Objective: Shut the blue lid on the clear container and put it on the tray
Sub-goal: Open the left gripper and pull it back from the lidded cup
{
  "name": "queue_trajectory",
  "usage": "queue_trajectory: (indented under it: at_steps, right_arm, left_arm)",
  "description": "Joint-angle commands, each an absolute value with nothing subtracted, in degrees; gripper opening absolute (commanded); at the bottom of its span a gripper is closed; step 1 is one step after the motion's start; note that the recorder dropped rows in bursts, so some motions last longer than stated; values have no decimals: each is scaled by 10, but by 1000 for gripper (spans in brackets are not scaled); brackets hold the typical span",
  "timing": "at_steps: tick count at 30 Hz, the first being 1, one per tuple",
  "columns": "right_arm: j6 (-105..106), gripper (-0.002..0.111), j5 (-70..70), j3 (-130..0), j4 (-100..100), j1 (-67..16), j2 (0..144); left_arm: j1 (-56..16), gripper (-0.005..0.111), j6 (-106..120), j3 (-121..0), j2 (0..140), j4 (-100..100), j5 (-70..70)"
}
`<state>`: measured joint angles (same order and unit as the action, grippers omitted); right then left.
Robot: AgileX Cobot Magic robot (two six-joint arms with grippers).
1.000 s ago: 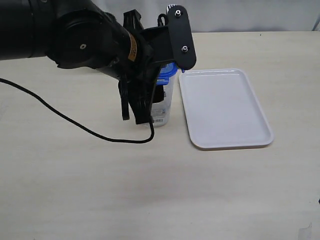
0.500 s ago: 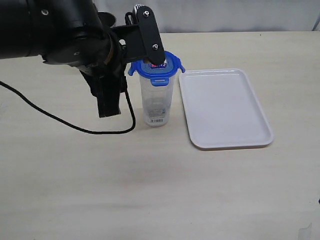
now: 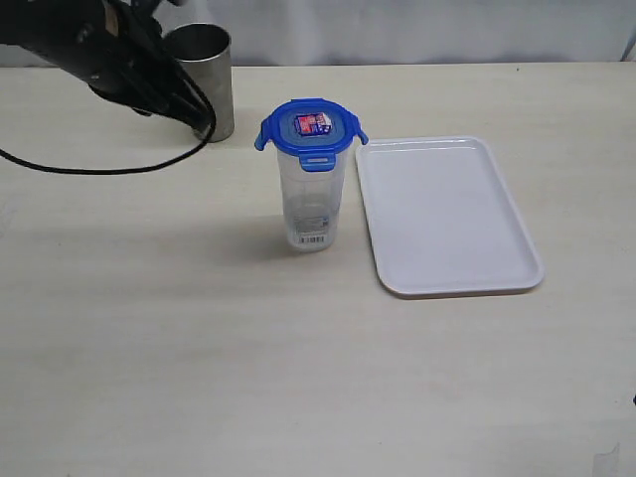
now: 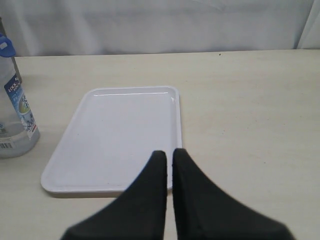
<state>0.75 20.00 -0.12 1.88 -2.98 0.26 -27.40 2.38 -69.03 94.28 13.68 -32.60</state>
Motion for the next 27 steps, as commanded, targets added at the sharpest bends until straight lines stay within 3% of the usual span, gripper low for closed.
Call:
queue_trajectory:
  at_steps: [1,5,12,16,22,27]
  right_arm:
    - [7,4,198,0,21,-28,0]
    - [7,4,198,0,21,-28,0]
    - [7,4,198,0,21,-28,0]
    - [7,4,198,0,21,-28,0]
    - [7,4,198,0,21,-28,0]
    - [7,4,198,0,21,-28,0]
  left_arm:
    - [-229,21,160,-650,922,-57,-179]
    - [-226,21,255,-559,900,-147,-17]
    - [-226,21,174,-456,899,-133,186]
    - [-216,21,-72,-400,899,54,334]
    - [-133,21,-394,-389,899,479,538]
    - [-74,22,-468,-387,899,614,539]
